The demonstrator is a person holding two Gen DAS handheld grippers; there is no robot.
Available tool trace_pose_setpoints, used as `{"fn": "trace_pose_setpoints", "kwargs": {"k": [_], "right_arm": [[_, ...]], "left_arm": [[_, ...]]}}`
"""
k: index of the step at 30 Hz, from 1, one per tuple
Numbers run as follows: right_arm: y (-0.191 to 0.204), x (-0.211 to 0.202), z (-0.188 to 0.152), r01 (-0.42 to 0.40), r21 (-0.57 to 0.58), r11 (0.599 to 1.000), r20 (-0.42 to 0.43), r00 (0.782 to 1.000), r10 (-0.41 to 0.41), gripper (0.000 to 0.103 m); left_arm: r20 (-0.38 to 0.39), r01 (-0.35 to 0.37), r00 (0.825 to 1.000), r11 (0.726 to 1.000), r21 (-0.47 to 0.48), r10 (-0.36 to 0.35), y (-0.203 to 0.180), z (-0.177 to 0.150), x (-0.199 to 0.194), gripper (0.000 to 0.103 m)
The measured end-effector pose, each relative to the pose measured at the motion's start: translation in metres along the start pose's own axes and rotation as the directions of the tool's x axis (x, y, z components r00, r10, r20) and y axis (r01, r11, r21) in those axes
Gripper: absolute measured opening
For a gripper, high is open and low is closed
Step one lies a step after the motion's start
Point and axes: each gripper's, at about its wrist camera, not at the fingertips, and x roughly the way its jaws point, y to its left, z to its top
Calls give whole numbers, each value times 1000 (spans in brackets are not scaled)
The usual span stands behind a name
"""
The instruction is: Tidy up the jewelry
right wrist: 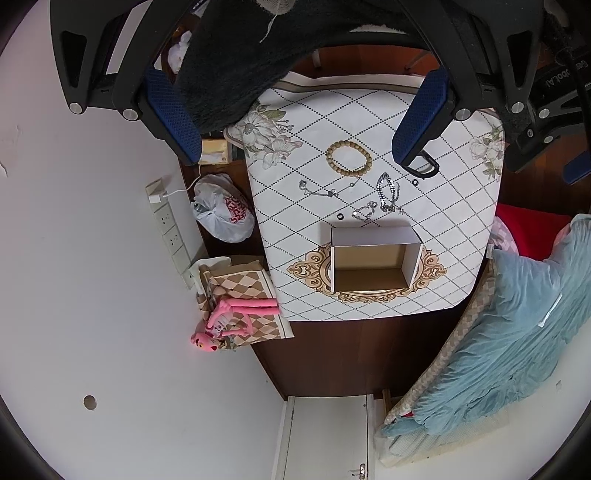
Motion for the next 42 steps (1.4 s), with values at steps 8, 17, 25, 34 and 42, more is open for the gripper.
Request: {"fn": "trace_pose_setpoints", "kwargs": {"k": [8, 17, 25, 34, 42], "right_arm": [[-1, -3, 1, -5, -1, 1000, 4, 1000, 5, 103], [0, -5, 0, -10, 0, 1000, 7, 1000, 10, 103], [0, -7, 0, -10, -1, 1000, 18, 1000, 10, 103], [-4, -11, 1, -6, -1, 1000, 33, 999, 6, 103], [-5, -12, 1, -7, 1, 1000, 33, 999, 7, 103]], "left_arm": [[6, -5, 1000, 1000, 0, 5, -2, 0, -2, 103], [14, -7, 1000, 1000, 1, 7, -1, 0, -6, 103], [24, -9, 1000, 1000, 0, 9, 0, 0, -8, 103], [31, -7, 1000, 1000, 0, 7, -1, -2, -12, 103], [34, -7, 999, 1000, 1, 7, -2, -3, -12, 103]]}}
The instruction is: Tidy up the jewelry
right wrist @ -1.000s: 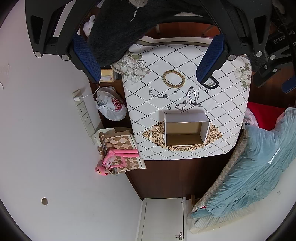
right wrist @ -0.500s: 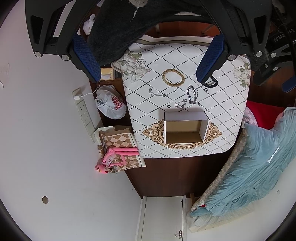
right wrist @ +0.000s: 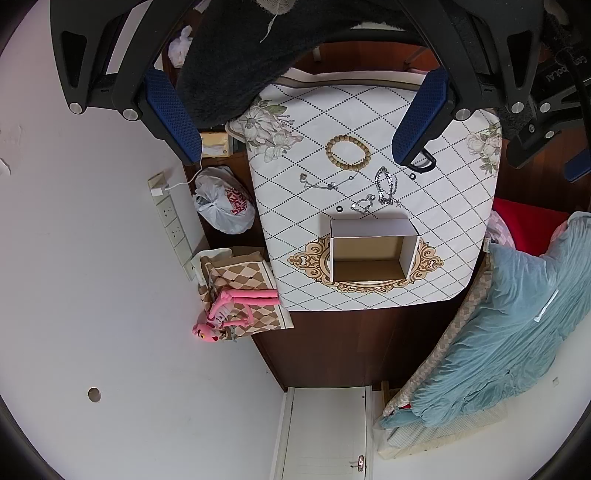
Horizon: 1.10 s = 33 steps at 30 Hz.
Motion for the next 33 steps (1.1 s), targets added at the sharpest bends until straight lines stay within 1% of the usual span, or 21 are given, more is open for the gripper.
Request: {"fn": "trace_pose_setpoints", "kwargs": {"k": [18, 22, 24, 27, 28, 31, 33], "right_arm": [[-1, -4, -3, 0, 5, 1000, 3, 1000, 0, 103], [-2, 2, -3, 4, 12, 1000, 4, 1000, -4, 103], [-4, 18, -2, 9, 18, 1000, -9, 1000, -9, 103], [-5, 64, -4, -4, 39, 999, -68, 998, 7, 103], [-3, 78, -6, -8, 42, 999, -90, 996, 12, 103], [2, 140, -18, -25, 49, 998, -190, 981, 34, 103], [6, 180, -29, -25, 55, 998, -253, 967, 38, 102]], "left_arm": [[0, 2, 1000, 1000, -1, -2, 0, -1, 0, 103], [16, -17, 1000, 1000, -12, 17, 1, 1, 8, 103], [20, -46, 999, 999, -28, 46, 5, 5, 21, 103], [5, -93, 996, 994, -48, 94, 14, 7, 50, 103], [-7, -125, 992, 991, -51, 125, 17, 8, 66, 103], [-66, -183, 982, 982, -46, 180, 28, 5, 111, 103], [-123, -199, 973, 979, -36, 194, 33, 0, 140, 103]]}}
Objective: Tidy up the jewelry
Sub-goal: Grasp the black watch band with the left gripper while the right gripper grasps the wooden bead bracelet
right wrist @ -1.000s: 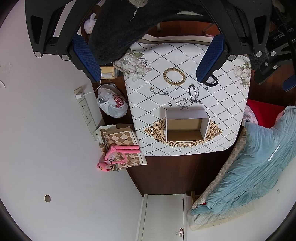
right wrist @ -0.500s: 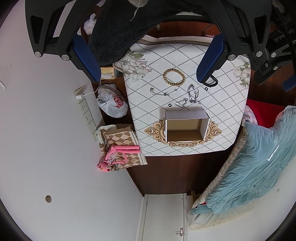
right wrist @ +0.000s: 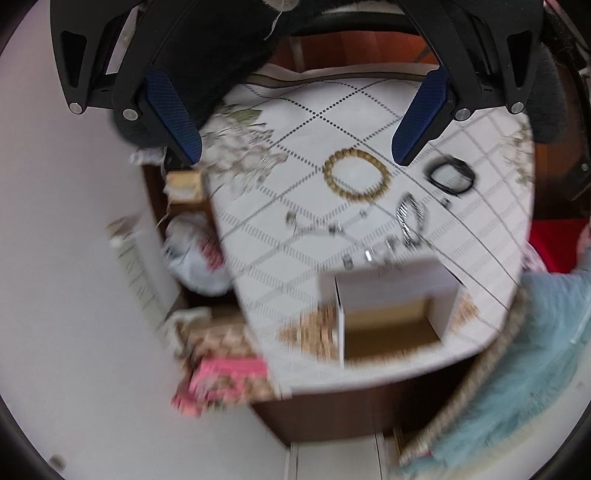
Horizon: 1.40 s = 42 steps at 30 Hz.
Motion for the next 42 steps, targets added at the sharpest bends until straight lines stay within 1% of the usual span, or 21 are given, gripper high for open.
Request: {"fn": "trace_pose_setpoints", "kwargs": {"k": [2, 5, 9, 11, 14, 18, 21, 22, 23, 24, 25, 26, 28, 29, 30, 31, 32, 33, 35, 37, 42], "right_arm": [[1, 41, -3, 0, 10, 1000, -57, 998, 1, 101], [2, 86, -7, -7, 28, 1000, -118, 993, 10, 94], [2, 121, -14, -10, 57, 998, -153, 988, 19, 92], [3, 132, -17, -16, 60, 998, -161, 987, 25, 91], [6, 143, -21, -23, 67, 997, -173, 984, 34, 82], [5, 147, -21, -32, 71, 997, -155, 987, 42, 81], [5, 149, -20, -32, 71, 997, -154, 987, 43, 81], [5, 149, -19, -32, 72, 997, -153, 987, 43, 81], [6, 148, -19, -33, 71, 997, -151, 988, 43, 81], [7, 148, -17, -34, 71, 997, -151, 987, 44, 81], [7, 148, -17, -34, 72, 997, -149, 988, 45, 80], [7, 149, -15, -35, 71, 997, -147, 988, 45, 80], [9, 146, -15, -36, 70, 997, -137, 990, 46, 75], [9, 145, -14, -36, 67, 997, -124, 991, 44, 68], [10, 143, -14, -37, 63, 997, -116, 992, 44, 57], [10, 141, -14, -39, 57, 998, -107, 993, 45, 49], [11, 139, -13, -42, 50, 998, -97, 994, 47, 27], [12, 138, -13, -44, 44, 998, -92, 995, 48, 9], [11, 138, -10, -63, 52, 997, -97, 993, 68, 9], [9, 134, -9, -108, 84, 991, -98, 988, 116, 9], [3, 111, 0, -190, 120, 974, -48, 979, 197, 9]], "left_arm": [[-50, -23, 998, 1000, 13, 23, -3, -4, 26, 103], [-105, -45, 993, 998, 46, 50, -11, -11, 59, 103], [-168, -9, 986, 999, 50, 17, -21, -21, 92, 103], [-205, 23, 979, 999, 38, -15, -25, -25, 106, 102], [-252, 56, 966, 998, 11, -52, -29, -27, 125, 102], [-278, 95, 955, 995, -36, -101, -29, -28, 139, 102], [-275, 128, 951, 989, -70, -142, -28, -26, 147, 100], [-268, 138, 951, 987, -79, -154, -27, -25, 150, 98], [-266, 147, 950, 985, -85, -165, -26, -24, 150, 88], [-266, 149, 949, 985, -86, -167, -25, -23, 152, 73], [-267, 153, 948, 984, -87, -171, -23, -21, 155, 66], [-267, 167, 946, 982, -91, -185, -22, -20, 158, 50], [-240, 167, 954, 983, -82, -182, -21, -17, 159, 33], [-224, 181, 955, 981, -73, -193, -21, -16, 159, 21], [-218, 182, 957, 981, -68, -193, -17, -12, 164, 17], [-210, 183, 959, 981, -62, -192, -17, -12, 164, 17], [-203, 185, 960, 981, -53, -192, -17, -12, 164, 17], [-199, 185, 961, 982, -45, -190, -17, -12, 164, 17], [-190, 191, 962, 981, -41, -195, -16, -12, 163, 15], [-181, 192, 964, 981, -31, -195, -20, -12, 156, 11], [-129, 204, 971, 979, 2, -202, -24, -5, 133, 10]]}}
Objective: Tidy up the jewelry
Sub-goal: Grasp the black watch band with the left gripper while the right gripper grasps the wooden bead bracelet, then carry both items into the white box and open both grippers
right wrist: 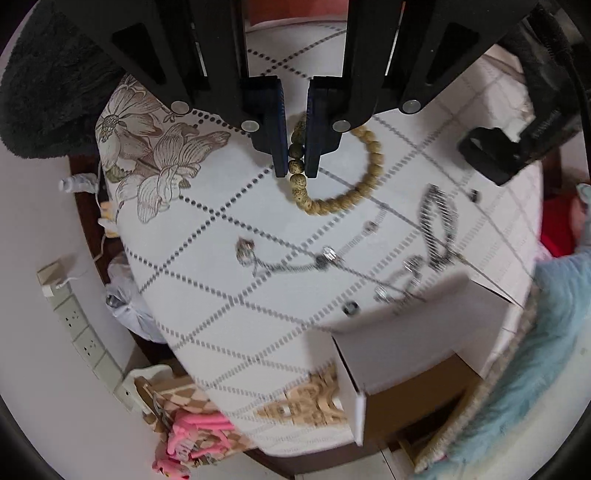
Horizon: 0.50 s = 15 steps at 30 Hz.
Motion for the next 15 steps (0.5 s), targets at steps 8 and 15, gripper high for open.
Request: {"fn": "trace_pose_setpoints", "kwargs": {"k": [8, 15], "right_arm": [[17, -49, 20, -91, -47, 995, 76, 993, 94, 9], [36, -100, 57, -143, -104, 984, 172, 972, 160, 9]], "left_arm": [[86, 28, 996, 999, 23, -30, -7, 17, -40, 10], [192, 34, 980, 998, 58, -45, -22, 59, -77, 10]]}}
